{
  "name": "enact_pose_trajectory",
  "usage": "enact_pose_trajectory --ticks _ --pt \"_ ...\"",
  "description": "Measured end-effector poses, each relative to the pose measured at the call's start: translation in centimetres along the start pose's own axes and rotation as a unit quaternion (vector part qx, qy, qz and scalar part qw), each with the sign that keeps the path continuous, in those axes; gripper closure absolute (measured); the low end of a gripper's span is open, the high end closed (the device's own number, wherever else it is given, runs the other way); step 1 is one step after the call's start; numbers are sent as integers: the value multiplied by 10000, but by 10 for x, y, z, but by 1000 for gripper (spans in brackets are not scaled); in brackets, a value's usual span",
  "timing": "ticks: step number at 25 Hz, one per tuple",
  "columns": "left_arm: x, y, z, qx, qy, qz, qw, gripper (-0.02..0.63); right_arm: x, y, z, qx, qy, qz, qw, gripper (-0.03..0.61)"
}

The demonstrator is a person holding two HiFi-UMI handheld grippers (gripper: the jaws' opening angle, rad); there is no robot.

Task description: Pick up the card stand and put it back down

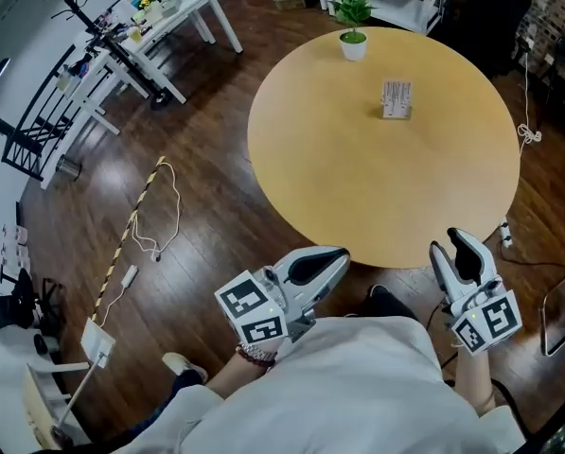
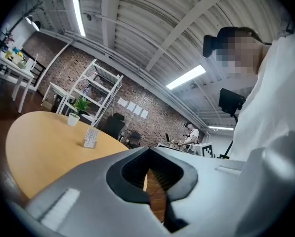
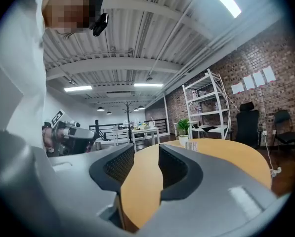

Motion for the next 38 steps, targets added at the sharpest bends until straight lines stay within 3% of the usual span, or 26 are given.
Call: enact_pose_trajectory --ticks 5,11,17,21,27,31,35,38 --pt "29 -15 -40 -16 -87 -72 9999 630 -97 -12 -53 509 74 349 9981 373" --pt "71 -34 -92 101 -370 76 9992 630 -217 -20 -146 1285 -226 361 9908 296" --pt "108 -26 -111 398 -906 3 9951 630 -313 40 -252 1987 -650 548 9764 259" --pt "146 -11 -120 667 -1277 296 9891 629 -349 66 -310 2338 -931 898 9636 259" --pt "187 7 -129 797 -1489 569 9840 630 -374 119 -370 3222 -1451 1782 9184 239" --pt "193 7 -144 847 -1461 764 9827 629 -375 125 -389 3568 -1911 1772 8971 239" --pt "203 22 -155 980 -1429 907 9807 629 -363 127 -408 3432 -2403 1637 8931 242" --pt "211 26 -155 993 -1500 1025 9783 629 -359 134 -418 3404 -2509 1689 8903 258"
Point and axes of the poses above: the fingertips, and each gripper's own axes: z backward along the fingers, x to its left, y out of its underside, the point moved 1 cm from there along z, backward along the fingers, and after that the axes turned 12 degrees about -z, right-handed, at the moved point
